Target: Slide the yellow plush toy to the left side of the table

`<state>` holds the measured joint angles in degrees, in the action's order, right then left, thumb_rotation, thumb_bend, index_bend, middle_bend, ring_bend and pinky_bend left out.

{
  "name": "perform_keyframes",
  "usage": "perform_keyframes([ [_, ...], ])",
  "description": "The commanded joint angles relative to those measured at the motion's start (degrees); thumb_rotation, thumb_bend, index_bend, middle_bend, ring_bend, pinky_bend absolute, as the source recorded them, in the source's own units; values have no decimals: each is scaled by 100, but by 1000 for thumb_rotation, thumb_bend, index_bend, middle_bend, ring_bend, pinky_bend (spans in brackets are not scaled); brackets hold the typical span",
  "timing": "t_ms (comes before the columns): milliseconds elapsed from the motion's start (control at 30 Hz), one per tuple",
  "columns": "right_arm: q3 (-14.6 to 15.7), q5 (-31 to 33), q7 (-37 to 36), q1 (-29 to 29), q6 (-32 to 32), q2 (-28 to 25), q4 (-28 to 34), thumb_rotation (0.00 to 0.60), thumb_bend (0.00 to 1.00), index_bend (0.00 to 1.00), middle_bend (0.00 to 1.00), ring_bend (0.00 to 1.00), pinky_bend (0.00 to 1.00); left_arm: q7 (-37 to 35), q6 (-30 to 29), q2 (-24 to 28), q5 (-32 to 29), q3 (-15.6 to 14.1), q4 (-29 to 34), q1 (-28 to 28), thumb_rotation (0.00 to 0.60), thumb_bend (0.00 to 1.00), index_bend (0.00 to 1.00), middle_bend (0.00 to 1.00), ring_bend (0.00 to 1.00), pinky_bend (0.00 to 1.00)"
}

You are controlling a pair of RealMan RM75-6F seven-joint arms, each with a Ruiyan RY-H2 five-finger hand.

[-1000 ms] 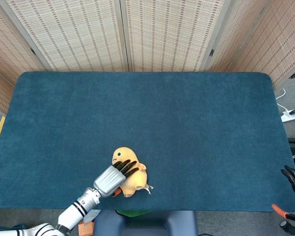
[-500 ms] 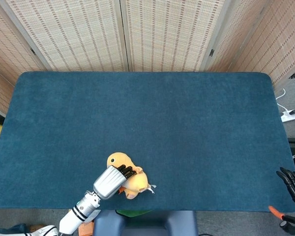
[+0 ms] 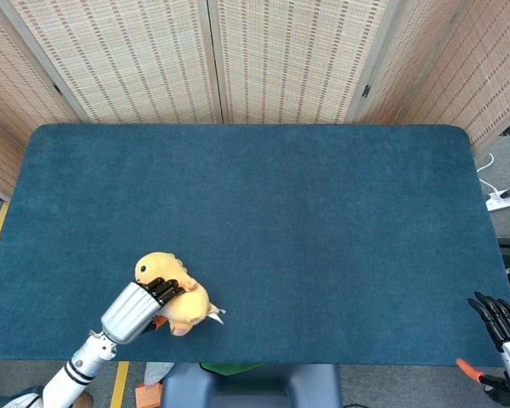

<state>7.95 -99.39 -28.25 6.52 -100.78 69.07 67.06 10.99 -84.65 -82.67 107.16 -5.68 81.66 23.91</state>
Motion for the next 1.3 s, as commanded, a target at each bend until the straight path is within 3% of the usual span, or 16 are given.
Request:
perform_keyframes([
  [33, 11, -144, 338, -55, 35, -49, 290, 600, 74, 0, 0, 0, 0, -1003, -532, 255, 63, -294, -1016, -344, 600, 581, 748, 850, 712, 1000],
  [167, 48, -339, 750, -170, 177, -72, 656, 600, 76, 0, 0, 0, 0, -1764, -630, 32, 62, -447, -1721, -478, 600, 569, 742, 802, 683, 994],
  [333, 73, -476, 1188, -244, 307, -106, 1038, 600, 78, 0, 0, 0, 0, -2309, -751, -315, 136, -512, -2434, -537, 600, 526, 708, 723, 633, 917],
  [400, 84, -492, 1284, -244, 331, -121, 1128, 600, 79, 0, 0, 0, 0, -2404, -732, -371, 132, -538, -2650, -553, 600, 456, 568, 627, 573, 825],
  [467, 100, -498, 1353, -241, 361, -138, 1208, 600, 80, 0, 0, 0, 0, -2503, -512, -308, 71, -615, -2720, -547, 600, 356, 207, 347, 358, 599],
  [500, 106, -499, 1376, -239, 370, -142, 1232, 600, 81, 0, 0, 0, 0, -2583, -426, -255, 27, -634, -2663, -540, 600, 306, 53, 162, 199, 451],
  [600, 118, -511, 1423, -234, 390, -136, 1280, 600, 86, 0, 0, 0, 0, -2930, -367, -98, -85, -636, -2458, -533, 600, 254, 0, 3, 19, 263],
  [733, 139, -576, 1465, -229, 370, -119, 1309, 600, 89, 0, 0, 0, 0, -3083, -415, 3, -166, -608, -2341, -581, 600, 218, 0, 0, 0, 156],
  [967, 160, -692, 1455, -195, 226, -125, 1314, 600, 101, 0, 0, 0, 0, -2843, -762, 359, -141, -639, -1858, -803, 600, 210, 0, 0, 0, 125],
  [1167, 114, -685, 1399, -132, 20, -190, 1316, 600, 101, 0, 0, 0, 0, -2316, -1618, 1393, -480, -716, -632, -1575, 600, 206, 0, 0, 0, 123],
  [1300, -22, -434, 1786, -7, -70, -276, 1505, 600, 102, 0, 0, 0, 0, -2320, -2077, 1858, -1398, -639, 82, -2372, 600, 221, 0, 0, 0, 122],
])
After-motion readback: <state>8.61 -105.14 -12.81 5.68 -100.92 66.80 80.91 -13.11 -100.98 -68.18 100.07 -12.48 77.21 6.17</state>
